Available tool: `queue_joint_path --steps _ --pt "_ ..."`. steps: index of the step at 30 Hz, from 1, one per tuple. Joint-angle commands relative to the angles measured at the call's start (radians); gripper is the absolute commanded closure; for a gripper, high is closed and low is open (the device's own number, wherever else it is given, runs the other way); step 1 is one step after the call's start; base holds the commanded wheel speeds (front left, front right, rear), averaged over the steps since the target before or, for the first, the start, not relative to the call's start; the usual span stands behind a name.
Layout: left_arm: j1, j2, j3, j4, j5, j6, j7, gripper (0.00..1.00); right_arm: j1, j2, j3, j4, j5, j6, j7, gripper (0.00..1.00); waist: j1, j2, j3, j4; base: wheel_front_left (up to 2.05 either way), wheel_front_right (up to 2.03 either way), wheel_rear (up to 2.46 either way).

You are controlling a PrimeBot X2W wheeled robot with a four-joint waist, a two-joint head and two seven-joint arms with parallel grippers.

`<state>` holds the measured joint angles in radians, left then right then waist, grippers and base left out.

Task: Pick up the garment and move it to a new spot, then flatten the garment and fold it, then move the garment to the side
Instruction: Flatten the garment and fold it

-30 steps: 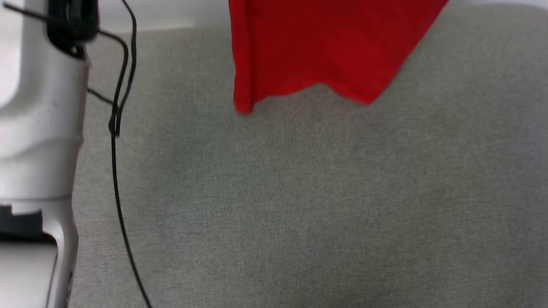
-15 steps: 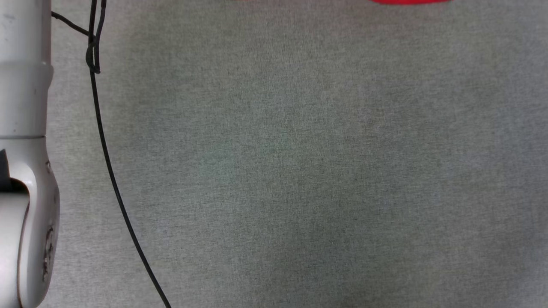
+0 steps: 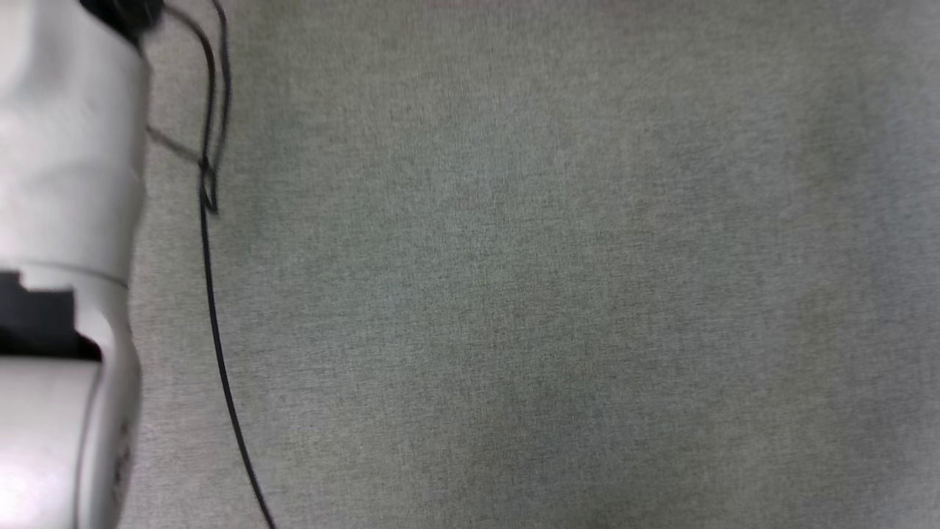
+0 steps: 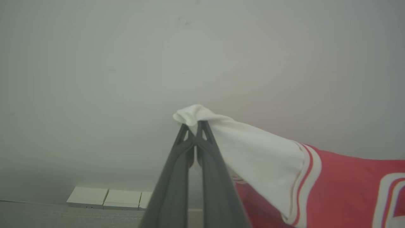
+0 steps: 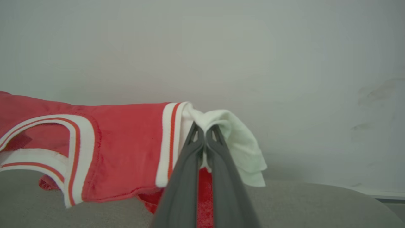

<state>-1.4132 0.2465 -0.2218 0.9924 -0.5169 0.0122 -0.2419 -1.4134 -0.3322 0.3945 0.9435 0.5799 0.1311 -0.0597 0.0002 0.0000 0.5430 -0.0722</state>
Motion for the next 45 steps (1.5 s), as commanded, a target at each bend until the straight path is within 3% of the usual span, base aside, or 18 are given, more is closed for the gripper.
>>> queue_joint_path --steps 1,9,20,33,45 --pt "0.034 -0.002 0.004 0.016 -0.008 -0.011 -0.009 1.00 0.034 0.001 0.016 0.014 0.014 -0.001 -0.011 1.00 -0.0002 0.0000 -0.031 0.001 0.00 0.00 0.00" --pt "0.275 -0.019 0.035 0.051 -0.026 -0.072 -0.025 1.00 0.299 0.006 0.128 0.043 0.149 -0.001 -0.027 1.00 -0.0002 0.0000 -0.191 0.017 0.00 0.00 0.00" --pt "0.684 -0.010 0.136 -0.101 0.002 -0.082 -0.024 1.00 0.627 -0.038 0.228 -0.019 0.283 -0.001 -0.099 1.00 -0.0002 0.0000 -0.390 0.038 0.00 0.00 0.00" --pt "1.198 -0.014 0.247 -0.349 0.022 -0.033 -0.025 1.00 0.955 -0.087 0.238 -0.132 0.325 -0.001 -0.170 1.00 -0.0002 0.0000 -0.540 0.031 0.00 0.00 0.00" --pt "1.541 -0.001 0.276 -0.672 0.006 0.057 0.083 1.00 1.310 -0.101 0.049 -0.301 0.235 -0.002 -0.142 1.00 -0.0002 0.0000 -0.577 0.048 0.00 0.00 0.00"
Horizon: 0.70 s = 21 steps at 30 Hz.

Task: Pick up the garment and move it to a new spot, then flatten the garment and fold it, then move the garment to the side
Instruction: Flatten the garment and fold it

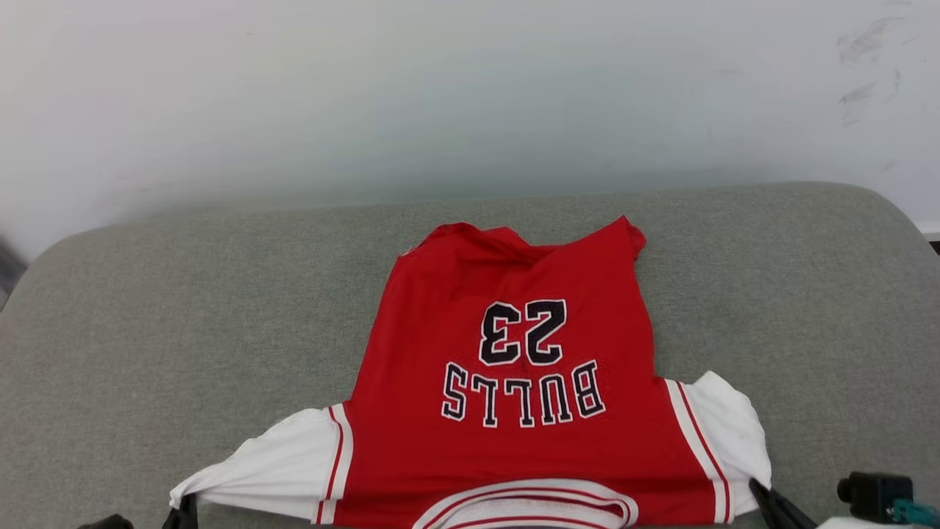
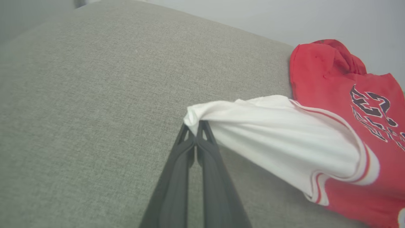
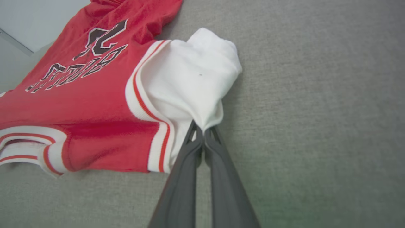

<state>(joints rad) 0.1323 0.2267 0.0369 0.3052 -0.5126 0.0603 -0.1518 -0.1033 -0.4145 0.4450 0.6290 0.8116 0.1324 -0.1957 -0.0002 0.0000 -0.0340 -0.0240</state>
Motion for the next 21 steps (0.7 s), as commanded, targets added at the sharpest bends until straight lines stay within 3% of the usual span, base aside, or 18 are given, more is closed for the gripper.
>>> queue_joint_path --steps 1,10,11,12,13,17,21 --pt "0.019 0.024 0.020 -0.017 0.006 0.019 0.005 1.00 0.031 -0.015 -0.028 -0.006 -0.013 -0.003 0.005 1.00 0.0002 0.0000 0.001 0.001 0.00 0.00 0.00" --pt "0.147 0.011 -0.011 -0.205 0.025 0.068 0.078 1.00 0.265 0.081 -0.236 -0.216 -0.207 -0.003 0.226 1.00 0.0002 0.0000 0.030 0.013 0.00 0.00 0.00" --pt "0.147 0.006 -0.019 -0.219 0.028 0.069 0.082 1.00 0.274 0.097 -0.259 -0.250 -0.229 -0.003 0.235 0.83 0.0002 0.0000 0.036 0.016 0.00 0.00 0.00" --pt "0.145 0.003 -0.030 -0.232 0.031 0.069 0.083 1.00 0.277 0.118 -0.282 -0.286 -0.238 -0.003 0.242 0.09 0.0002 0.0000 0.044 0.019 0.00 0.00 0.00" --pt "0.139 -0.003 -0.039 -0.242 0.034 0.069 0.082 1.00 0.278 0.127 -0.305 -0.320 -0.263 -0.002 0.241 0.00 0.0002 0.0000 0.049 0.024 0.00 0.00 0.00" --pt "0.109 -0.017 -0.079 -0.278 0.055 0.064 0.078 1.00 0.244 0.176 -0.397 -0.451 -0.311 -0.002 0.197 0.00 0.0002 0.0000 0.075 0.052 0.00 0.00 0.00" --pt "0.075 -0.034 -0.113 -0.309 0.072 0.060 0.068 1.00 0.163 0.187 -0.485 -0.503 -0.330 -0.002 0.202 0.00 0.0002 0.0000 0.111 0.088 0.00 0.00 0.00"
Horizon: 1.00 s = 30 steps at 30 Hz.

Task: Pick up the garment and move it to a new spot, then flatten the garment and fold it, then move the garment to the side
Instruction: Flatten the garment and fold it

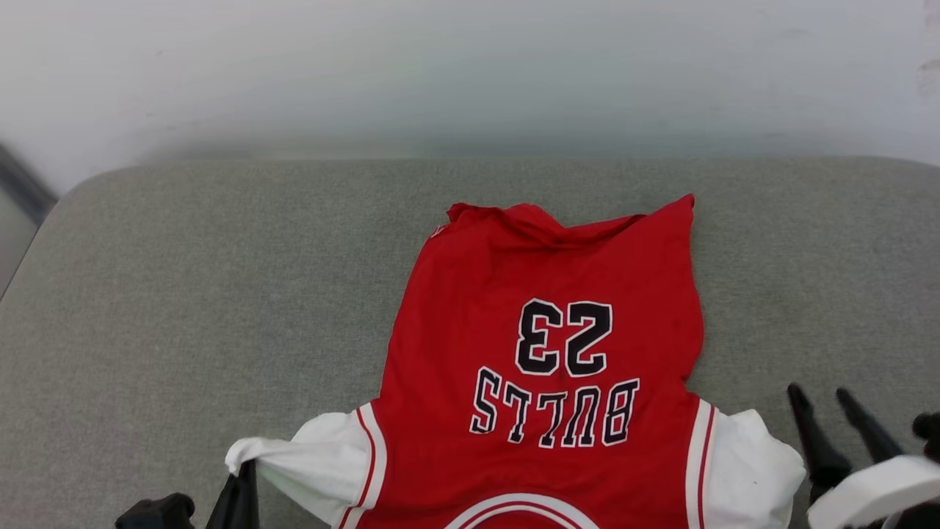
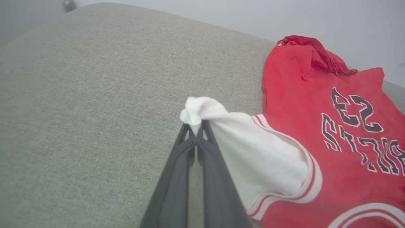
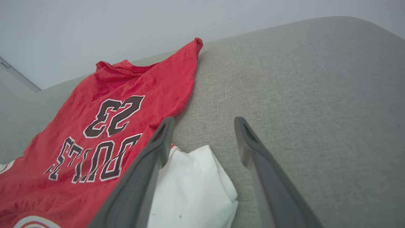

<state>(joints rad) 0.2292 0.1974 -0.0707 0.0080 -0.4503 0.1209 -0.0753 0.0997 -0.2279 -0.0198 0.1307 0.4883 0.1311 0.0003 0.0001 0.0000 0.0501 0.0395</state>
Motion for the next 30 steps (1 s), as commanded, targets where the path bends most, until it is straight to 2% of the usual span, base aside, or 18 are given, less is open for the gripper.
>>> queue_joint_path --steps 1,4,8,13,18,23,30 --pt "-0.031 -0.009 -0.016 -0.020 0.012 -0.003 -0.011 1.00 -0.072 -0.003 -0.040 0.000 -0.006 -0.001 0.011 0.00 -0.0001 0.0000 0.040 0.033 0.00 0.00 0.00" --pt "-0.062 -0.023 -0.041 -0.046 0.026 -0.004 -0.020 1.00 -0.198 -0.022 -0.086 0.061 0.002 -0.001 0.046 0.00 -0.0001 0.0000 0.087 0.058 0.00 0.00 0.00" --pt "-0.114 -0.045 -0.084 -0.083 0.047 -0.013 -0.034 1.00 -0.408 -0.078 -0.104 0.205 0.030 -0.001 0.140 0.00 -0.0001 0.0000 0.163 0.097 0.00 0.00 0.00" --pt "-0.178 -0.071 -0.145 -0.123 0.076 -0.032 -0.056 1.00 -0.664 -0.153 -0.079 0.375 0.057 -0.001 0.317 0.00 -0.0001 0.0000 0.267 0.150 0.00 0.00 0.00" --pt "-0.233 -0.091 -0.185 -0.153 0.092 -0.040 -0.081 1.00 -0.860 -0.215 -0.015 0.472 0.055 -0.001 0.510 0.00 -0.0001 0.0000 0.349 0.198 0.00 0.00 0.00" --pt "-0.276 -0.103 -0.214 -0.178 0.102 -0.040 -0.097 1.00 -1.004 -0.254 0.046 0.529 0.052 -0.001 0.663 0.00 -0.0001 0.0000 0.431 0.235 0.00 0.00 0.00" --pt "-0.293 -0.110 -0.228 -0.161 0.093 -0.039 -0.113 1.00 -1.007 -0.241 0.069 0.672 0.043 -0.001 0.829 0.00 -0.0001 0.0000 0.464 0.248 0.00 0.00 0.00"
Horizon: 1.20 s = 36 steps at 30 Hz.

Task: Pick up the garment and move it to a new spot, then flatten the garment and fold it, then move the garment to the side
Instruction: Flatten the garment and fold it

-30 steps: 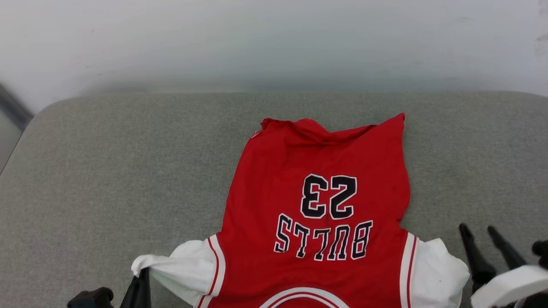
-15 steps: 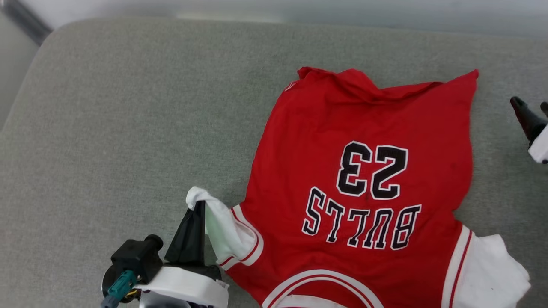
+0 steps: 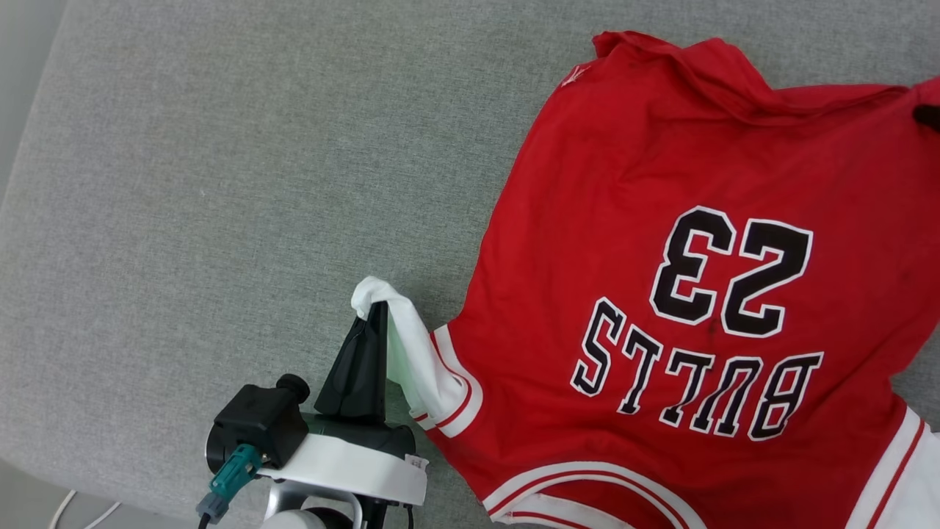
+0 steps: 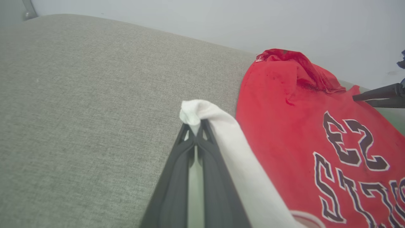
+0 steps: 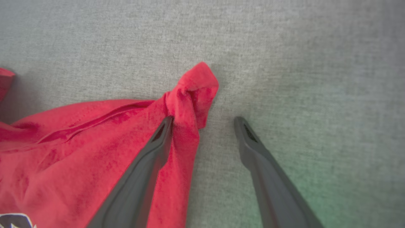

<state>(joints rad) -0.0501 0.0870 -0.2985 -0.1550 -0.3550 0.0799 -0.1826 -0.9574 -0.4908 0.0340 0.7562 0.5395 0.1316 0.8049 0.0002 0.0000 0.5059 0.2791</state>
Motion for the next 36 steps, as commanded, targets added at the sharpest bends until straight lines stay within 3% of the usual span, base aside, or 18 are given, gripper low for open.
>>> queue_joint_path --steps 1,2,3,4,9,14,23,32,36 --pt "-0.016 -0.001 -0.001 0.007 -0.004 0.002 -0.007 1.00 0.058 0.027 0.017 0.073 -0.012 -0.002 0.058 0.00 -0.0002 0.0000 0.009 0.009 0.00 0.00 0.00" --pt "-0.017 -0.002 -0.002 0.011 -0.005 0.002 -0.009 1.00 0.067 0.037 0.019 0.095 -0.015 -0.002 0.085 0.00 -0.0002 0.0000 0.008 0.010 0.00 0.00 0.00" --pt "-0.018 -0.002 -0.002 0.015 -0.007 0.002 -0.011 1.00 0.071 0.046 0.018 0.106 -0.015 -0.002 0.101 0.53 -0.0002 0.0000 0.008 0.009 0.00 0.00 0.00" --pt "-0.020 -0.003 -0.003 0.018 -0.008 0.003 -0.013 1.00 0.070 0.049 0.021 0.105 -0.022 -0.002 0.104 1.00 -0.0002 0.0000 0.006 0.009 0.00 0.00 0.00" --pt "-0.017 0.002 0.002 0.043 -0.016 0.004 -0.015 1.00 0.043 0.027 0.018 0.060 -0.028 -0.001 0.053 1.00 -0.0002 0.0000 -0.023 0.003 0.00 0.00 0.00" --pt "0.023 0.030 0.050 0.075 -0.037 0.025 -0.007 1.00 0.071 -0.040 0.052 -0.053 -0.027 -0.001 -0.006 1.00 -0.0002 0.0000 -0.137 -0.048 0.00 0.00 0.00" --pt "0.099 0.092 0.128 0.093 -0.075 0.056 0.036 1.00 0.384 -0.079 0.060 -0.277 0.044 -0.001 -0.055 1.00 -0.0002 0.0000 -0.295 -0.173 0.00 0.00 0.00" --pt "0.189 0.157 0.209 0.111 -0.115 0.082 0.078 1.00 0.845 0.023 -0.056 -0.547 0.021 -0.001 -0.067 1.00 -0.0002 0.0000 -0.406 -0.303 0.00 0.00 0.00" --pt "0.217 0.171 0.228 0.120 -0.126 0.092 0.093 1.00 1.039 0.120 -0.127 -0.646 -0.002 -0.001 -0.047 1.00 -0.0002 0.0000 -0.439 -0.337 0.00 0.00 0.00"
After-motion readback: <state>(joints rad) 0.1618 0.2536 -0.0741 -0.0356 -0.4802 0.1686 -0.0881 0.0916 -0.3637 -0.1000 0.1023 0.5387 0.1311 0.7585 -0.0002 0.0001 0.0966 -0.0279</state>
